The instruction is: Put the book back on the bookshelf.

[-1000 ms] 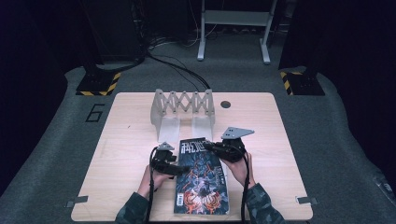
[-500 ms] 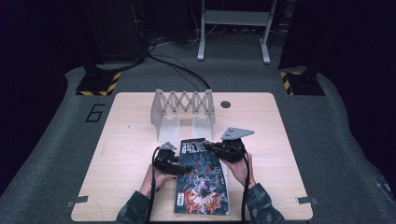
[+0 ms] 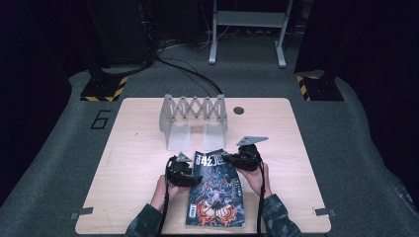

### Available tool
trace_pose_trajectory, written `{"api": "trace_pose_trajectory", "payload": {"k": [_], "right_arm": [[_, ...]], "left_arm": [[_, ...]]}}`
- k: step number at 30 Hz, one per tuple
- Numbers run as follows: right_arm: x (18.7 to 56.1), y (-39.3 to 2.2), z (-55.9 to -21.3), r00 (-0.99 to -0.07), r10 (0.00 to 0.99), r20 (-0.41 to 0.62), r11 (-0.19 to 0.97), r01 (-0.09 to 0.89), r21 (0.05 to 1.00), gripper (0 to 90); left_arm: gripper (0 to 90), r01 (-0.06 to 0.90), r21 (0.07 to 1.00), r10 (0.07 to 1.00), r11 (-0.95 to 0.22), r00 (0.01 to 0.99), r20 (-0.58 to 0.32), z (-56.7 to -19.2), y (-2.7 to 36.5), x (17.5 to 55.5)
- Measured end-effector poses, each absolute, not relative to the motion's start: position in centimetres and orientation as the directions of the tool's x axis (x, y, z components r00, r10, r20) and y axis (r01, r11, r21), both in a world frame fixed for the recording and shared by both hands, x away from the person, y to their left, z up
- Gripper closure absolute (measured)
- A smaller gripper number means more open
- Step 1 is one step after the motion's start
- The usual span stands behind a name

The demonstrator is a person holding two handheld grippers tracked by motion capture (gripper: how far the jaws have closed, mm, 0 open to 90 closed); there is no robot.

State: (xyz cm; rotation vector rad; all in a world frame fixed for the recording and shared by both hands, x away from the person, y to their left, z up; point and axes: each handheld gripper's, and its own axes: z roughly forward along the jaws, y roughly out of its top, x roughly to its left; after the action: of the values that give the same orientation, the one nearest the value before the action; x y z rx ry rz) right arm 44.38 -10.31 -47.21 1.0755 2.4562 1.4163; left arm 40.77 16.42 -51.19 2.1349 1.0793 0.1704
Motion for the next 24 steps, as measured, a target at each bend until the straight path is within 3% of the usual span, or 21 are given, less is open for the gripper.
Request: {"api": "trace_pose_trajectory", "payload": {"k": [2, 3, 4, 5, 8, 19, 24], "right_arm": [[44.5, -10.4, -47.4, -0.730, 0.632, 0.261, 0.313, 0.548, 0.776, 83.1], [44.8, -10.8, -47.8, -0.710, 0.656, 0.255, 0.322, 0.569, 0.757, 76.2], [44.8, -10.8, -47.8, -0.710, 0.656, 0.255, 0.322, 0.569, 0.757, 76.2], [45.0, -11.2, -48.2, -0.672, 0.688, 0.272, 0.332, 0.626, 0.706, 67.9], [45.0, -11.9, -48.8, -0.630, 0.720, 0.292, 0.324, 0.677, 0.661, 60.5], [43.3, -13.4, -49.9, -0.554, 0.801, 0.226, 0.338, 0.731, 0.593, 50.3], [42.6, -13.5, -50.4, -0.546, 0.800, 0.249, 0.335, 0.751, 0.569, 48.6]], "left_arm": [[44.5, 0.647, 0.657, 0.742, -0.386, 0.641, -0.195, -51.2, 16.4, 40.8], [44.7, 0.647, 0.658, 0.745, -0.386, 0.639, -0.192, -51.2, 16.4, 40.8], [44.7, 0.642, 0.659, 0.745, -0.392, 0.642, -0.182, -51.2, 16.4, 40.8], [44.9, 0.645, 0.659, 0.747, -0.388, 0.639, -0.185, -51.2, 16.4, 40.7], [45.1, 0.645, 0.662, 0.749, -0.381, 0.635, -0.187, -51.2, 16.4, 40.7], [45.1, 0.634, 0.672, 0.747, -0.382, 0.640, -0.180, -51.3, 16.5, 40.6], [45.1, 0.634, 0.672, 0.742, -0.383, 0.645, -0.185, -51.3, 16.5, 40.6]]}}
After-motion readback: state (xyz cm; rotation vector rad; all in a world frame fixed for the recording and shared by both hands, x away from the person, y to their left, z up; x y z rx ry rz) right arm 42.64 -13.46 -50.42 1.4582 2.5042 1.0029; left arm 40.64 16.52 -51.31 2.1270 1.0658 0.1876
